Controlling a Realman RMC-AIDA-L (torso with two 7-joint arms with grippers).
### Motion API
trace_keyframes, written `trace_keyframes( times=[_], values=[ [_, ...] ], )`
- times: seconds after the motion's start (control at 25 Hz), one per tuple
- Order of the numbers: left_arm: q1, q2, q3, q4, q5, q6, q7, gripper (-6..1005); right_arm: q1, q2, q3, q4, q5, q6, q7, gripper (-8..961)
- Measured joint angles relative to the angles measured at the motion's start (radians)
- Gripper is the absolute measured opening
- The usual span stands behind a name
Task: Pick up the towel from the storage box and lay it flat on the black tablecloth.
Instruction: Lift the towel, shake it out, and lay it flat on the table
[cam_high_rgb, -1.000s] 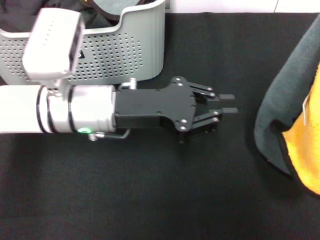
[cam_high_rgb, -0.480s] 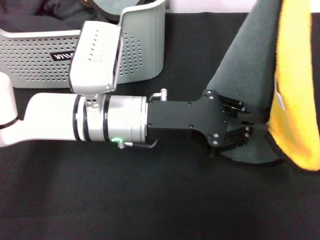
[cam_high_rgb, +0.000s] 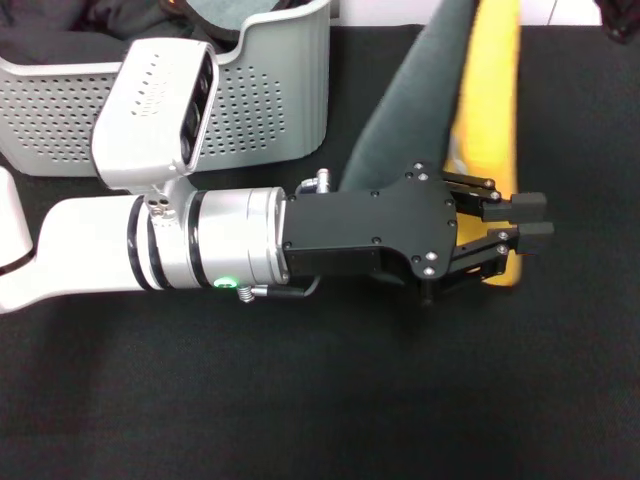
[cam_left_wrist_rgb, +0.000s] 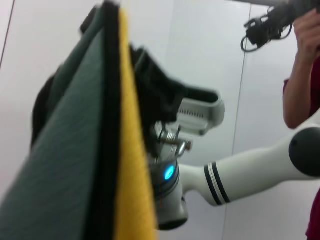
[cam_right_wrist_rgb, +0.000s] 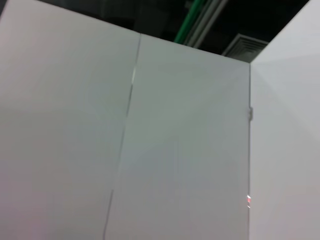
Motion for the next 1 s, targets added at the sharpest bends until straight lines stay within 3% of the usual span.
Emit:
trace_keyframes(
  times=[0.28,0.68,1.0],
  values=[
    [-0.006,-0.005,0.003,-0.04,-0.017,-0.072,0.046,228,0.001,0.014,-0.001,0.002,-0.004,0.031,-0.023,10],
    [-0.008,-0.005,0.009,-0.114,-0.069,-0.158,0.1,236,-0.03,0.015,0.012,0.002,0.099,-0.125,-0.023,10],
    [0.0,-0.005,0.01,-0.127,-0.072,-0.167,0.109,243,-0.078,-0.006,0.012,0.015,0.25,-0.222,-0.007,10]
  ],
)
